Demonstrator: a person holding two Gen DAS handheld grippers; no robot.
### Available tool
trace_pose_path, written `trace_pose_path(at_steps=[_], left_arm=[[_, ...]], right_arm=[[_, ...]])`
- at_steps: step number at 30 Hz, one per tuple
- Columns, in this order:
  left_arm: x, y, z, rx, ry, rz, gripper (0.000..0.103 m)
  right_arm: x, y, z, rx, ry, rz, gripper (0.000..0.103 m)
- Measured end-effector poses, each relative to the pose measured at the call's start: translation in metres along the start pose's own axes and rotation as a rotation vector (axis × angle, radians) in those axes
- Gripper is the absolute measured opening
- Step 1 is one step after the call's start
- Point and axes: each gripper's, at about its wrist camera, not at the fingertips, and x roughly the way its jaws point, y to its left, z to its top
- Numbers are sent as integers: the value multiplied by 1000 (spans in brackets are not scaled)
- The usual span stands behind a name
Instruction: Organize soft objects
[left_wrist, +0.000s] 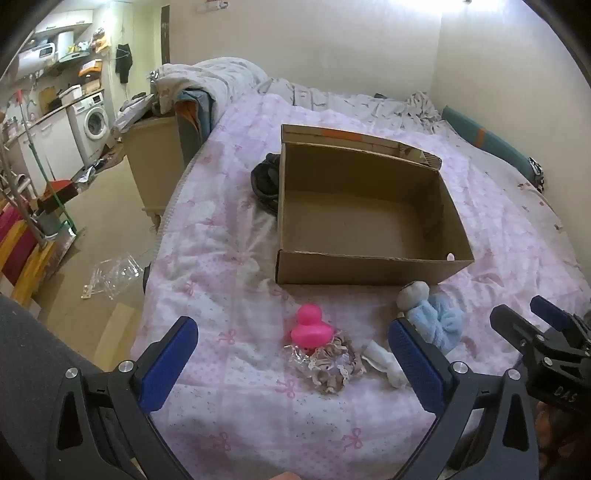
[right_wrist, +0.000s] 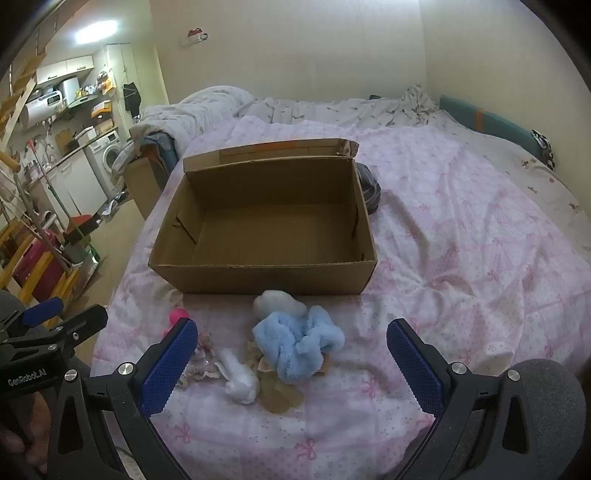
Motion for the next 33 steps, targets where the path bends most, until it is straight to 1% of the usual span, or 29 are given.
trace_pose_path(at_steps=[2, 15, 33], left_arm=[[0, 1, 0, -6, 4, -11, 103], [2, 1, -3, -1, 11, 17, 103], [5, 1, -2, -1, 17, 19, 103]], right_arm=[[0, 0, 0, -1, 4, -1, 103], [0, 0, 0, -5, 2, -3, 103], [1, 1, 0, -6, 2, -6, 103]])
